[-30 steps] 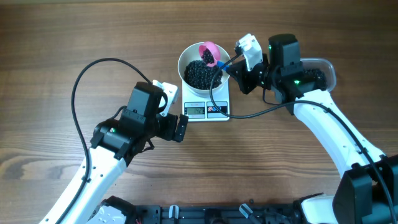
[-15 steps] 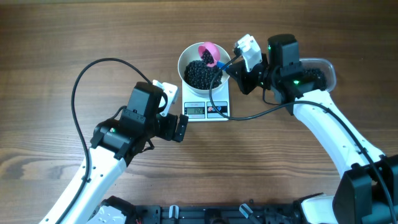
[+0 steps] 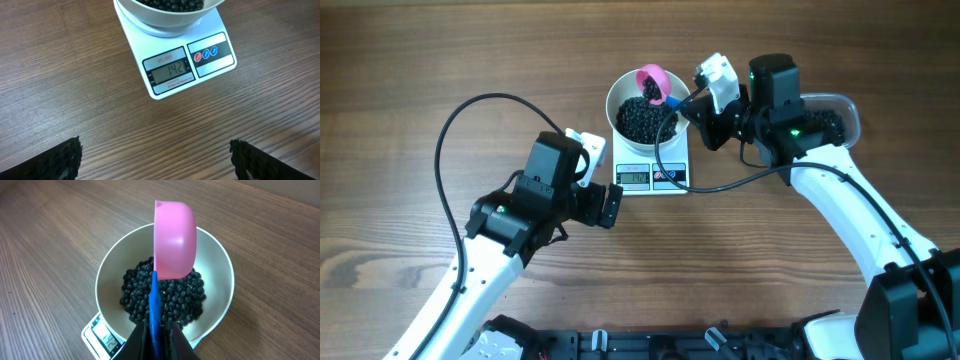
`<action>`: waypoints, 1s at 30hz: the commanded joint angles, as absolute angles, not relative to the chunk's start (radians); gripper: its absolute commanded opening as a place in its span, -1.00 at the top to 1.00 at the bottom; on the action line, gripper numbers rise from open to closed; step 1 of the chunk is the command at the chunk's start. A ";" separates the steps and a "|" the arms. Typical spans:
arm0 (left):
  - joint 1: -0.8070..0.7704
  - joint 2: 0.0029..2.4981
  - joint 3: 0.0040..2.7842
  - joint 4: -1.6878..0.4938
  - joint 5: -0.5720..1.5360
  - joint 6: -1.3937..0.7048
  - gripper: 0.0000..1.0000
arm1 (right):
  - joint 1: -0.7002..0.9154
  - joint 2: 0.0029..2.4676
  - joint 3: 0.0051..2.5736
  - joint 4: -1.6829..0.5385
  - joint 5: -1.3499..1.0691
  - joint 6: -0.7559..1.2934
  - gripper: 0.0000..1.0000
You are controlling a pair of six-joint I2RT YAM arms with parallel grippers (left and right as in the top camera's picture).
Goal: Scoop item into bowl and weigh 150g on scale
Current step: 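Tip the pink scoop over the white bowl to pour beans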
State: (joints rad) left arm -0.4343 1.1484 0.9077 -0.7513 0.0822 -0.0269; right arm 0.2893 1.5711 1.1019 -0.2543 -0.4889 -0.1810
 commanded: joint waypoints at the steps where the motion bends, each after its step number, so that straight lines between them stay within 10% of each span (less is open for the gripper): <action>1: -0.430 1.152 0.903 -0.748 0.077 -0.014 -1.00 | 0.296 1.583 1.105 -0.250 -0.494 -0.182 0.91; 30: -0.430 1.152 0.903 -0.749 0.077 -0.014 -1.00 | 0.298 1.583 1.105 -0.262 -0.501 -0.147 0.91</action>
